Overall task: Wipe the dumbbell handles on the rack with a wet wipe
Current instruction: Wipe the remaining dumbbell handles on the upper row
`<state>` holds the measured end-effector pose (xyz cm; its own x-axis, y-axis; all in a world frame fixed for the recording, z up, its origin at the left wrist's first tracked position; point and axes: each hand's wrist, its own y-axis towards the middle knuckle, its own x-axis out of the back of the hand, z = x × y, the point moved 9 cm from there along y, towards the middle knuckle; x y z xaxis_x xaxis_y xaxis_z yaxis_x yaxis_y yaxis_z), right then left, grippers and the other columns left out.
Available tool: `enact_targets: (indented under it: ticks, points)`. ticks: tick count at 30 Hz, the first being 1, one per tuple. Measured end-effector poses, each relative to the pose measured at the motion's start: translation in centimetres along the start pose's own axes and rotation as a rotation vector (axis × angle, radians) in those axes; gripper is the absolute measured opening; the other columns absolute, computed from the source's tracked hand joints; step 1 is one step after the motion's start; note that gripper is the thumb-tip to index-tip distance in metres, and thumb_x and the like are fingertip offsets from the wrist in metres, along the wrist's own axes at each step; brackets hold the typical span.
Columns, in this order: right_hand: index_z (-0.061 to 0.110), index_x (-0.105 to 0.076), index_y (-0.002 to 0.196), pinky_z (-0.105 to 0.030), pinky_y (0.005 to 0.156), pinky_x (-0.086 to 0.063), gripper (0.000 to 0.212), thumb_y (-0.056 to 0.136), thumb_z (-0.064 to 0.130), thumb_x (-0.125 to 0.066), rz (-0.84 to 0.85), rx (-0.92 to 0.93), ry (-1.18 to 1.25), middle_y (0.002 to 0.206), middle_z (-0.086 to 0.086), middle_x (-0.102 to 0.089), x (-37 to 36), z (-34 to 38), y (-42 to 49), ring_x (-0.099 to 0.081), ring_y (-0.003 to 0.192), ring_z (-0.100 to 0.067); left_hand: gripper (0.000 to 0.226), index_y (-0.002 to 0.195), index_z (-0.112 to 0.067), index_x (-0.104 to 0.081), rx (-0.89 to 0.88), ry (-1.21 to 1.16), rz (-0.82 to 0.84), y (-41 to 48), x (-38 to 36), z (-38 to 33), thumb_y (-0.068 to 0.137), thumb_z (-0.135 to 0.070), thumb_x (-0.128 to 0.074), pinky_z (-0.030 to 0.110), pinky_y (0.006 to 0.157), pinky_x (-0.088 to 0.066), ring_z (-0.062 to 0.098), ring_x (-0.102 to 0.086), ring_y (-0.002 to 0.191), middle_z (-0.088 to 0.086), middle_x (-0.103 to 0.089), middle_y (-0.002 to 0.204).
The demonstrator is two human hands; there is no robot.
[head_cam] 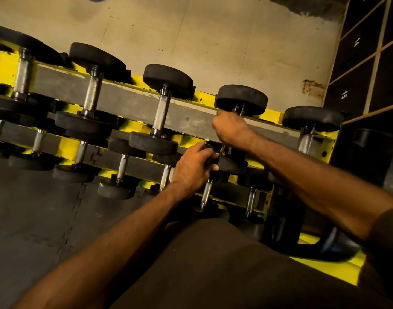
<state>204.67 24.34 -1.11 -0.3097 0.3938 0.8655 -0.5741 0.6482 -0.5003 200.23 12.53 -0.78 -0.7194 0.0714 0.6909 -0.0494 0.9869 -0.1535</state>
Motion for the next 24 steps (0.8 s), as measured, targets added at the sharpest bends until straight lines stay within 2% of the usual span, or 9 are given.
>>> enact_targets:
  ticks: [4,7,9,11,15,18,20,22,24]
  points:
    - [0.006,-0.066,0.107,-0.032,0.077,-0.052,0.018,0.095,0.018,-0.061,0.332,0.243,-0.128,0.095,-0.009,-0.062,-2.4,4.2,-0.9,-0.055,0.079,-0.020,0.021,0.101,-0.020,-0.071,-0.007,-0.003,0.002,-0.1,0.0,-0.1,0.083,-0.022,-0.080,0.043,0.075,-0.056,0.018,-0.057,0.097,-0.009,-0.055,0.105]
    - [0.001,-0.065,0.110,-0.034,0.072,-0.050,0.019,0.095,0.009,-0.057,0.155,0.155,-0.147,0.095,-0.011,-0.060,0.4,2.0,0.5,-0.060,0.084,-0.025,0.022,0.103,-0.019,-0.072,0.007,-0.019,-0.020,-0.2,0.1,0.1,0.083,-0.023,-0.081,0.043,0.073,-0.056,0.017,-0.057,0.093,-0.012,-0.049,0.097]
    - [-0.002,-0.064,0.113,-0.040,0.075,-0.052,0.022,0.093,0.002,-0.057,-0.029,0.008,-0.049,0.104,-0.016,-0.062,2.2,-0.9,0.9,-0.063,0.093,-0.033,0.022,0.102,-0.019,-0.072,0.011,-0.018,-0.023,-0.1,0.1,0.2,0.083,-0.024,-0.081,0.044,0.072,-0.056,0.019,-0.058,0.091,-0.010,-0.050,0.095]
    - [-0.002,-0.063,0.112,-0.037,0.074,-0.047,0.022,0.092,0.003,-0.060,-0.140,0.001,0.059,0.107,-0.016,-0.060,1.8,-2.0,-0.5,-0.061,0.096,-0.032,0.022,0.103,-0.019,-0.072,0.013,-0.008,-0.013,-0.1,-0.1,0.2,0.083,-0.025,-0.081,0.045,0.073,-0.056,0.020,-0.058,0.092,-0.007,-0.053,0.096]
    - [0.009,-0.070,0.098,-0.026,0.073,-0.042,0.012,0.093,0.018,-0.064,-0.114,0.137,0.314,0.101,-0.005,-0.057,-2.9,-1.7,-4.4,-0.057,0.094,-0.022,0.022,0.104,-0.019,-0.072,0.003,0.002,-0.003,0.0,0.1,-0.1,0.084,-0.024,-0.081,0.043,0.075,-0.055,0.019,-0.057,0.093,-0.012,-0.047,0.095]
    - [0.012,-0.076,0.099,-0.026,0.075,-0.049,0.015,0.086,0.017,-0.075,-0.358,-0.057,0.562,0.101,-0.002,-0.061,-2.9,-5.9,-4.5,-0.058,0.092,-0.017,0.023,0.105,-0.019,-0.072,-0.001,0.012,0.016,0.2,0.2,0.0,0.084,-0.026,-0.080,0.041,0.076,-0.055,0.017,-0.056,0.095,-0.011,-0.050,0.097]
    - [0.012,-0.076,0.100,-0.016,0.076,-0.048,0.016,0.084,0.013,-0.076,-0.517,-0.264,0.765,0.099,-0.001,-0.064,-3.3,-8.3,-5.4,-0.057,0.089,-0.009,0.024,0.105,-0.019,-0.072,-0.003,0.014,0.024,0.2,0.1,0.0,0.084,-0.026,-0.081,0.041,0.076,-0.055,0.018,-0.056,0.095,-0.010,-0.051,0.097]
    - [0.012,-0.076,0.096,-0.007,0.072,-0.043,0.013,0.083,0.012,-0.077,-0.496,-0.303,0.829,0.092,0.003,-0.064,-4.4,-7.7,-6.2,-0.055,0.082,-0.001,0.024,0.104,-0.019,-0.071,-0.003,0.026,0.026,0.2,0.2,-0.2,0.083,-0.026,-0.081,0.039,0.075,-0.054,0.018,-0.056,0.095,-0.011,-0.048,0.096]
    - [0.015,-0.076,0.090,-0.013,0.071,-0.049,0.011,0.080,0.010,-0.079,-0.367,-0.276,0.870,0.083,0.009,-0.063,-6.2,-6.6,-6.5,-0.058,0.077,0.000,0.025,0.105,-0.020,-0.071,0.008,0.044,0.034,0.3,0.3,-0.3,0.083,-0.027,-0.081,0.037,0.075,-0.052,0.018,-0.056,0.095,-0.011,-0.049,0.097]
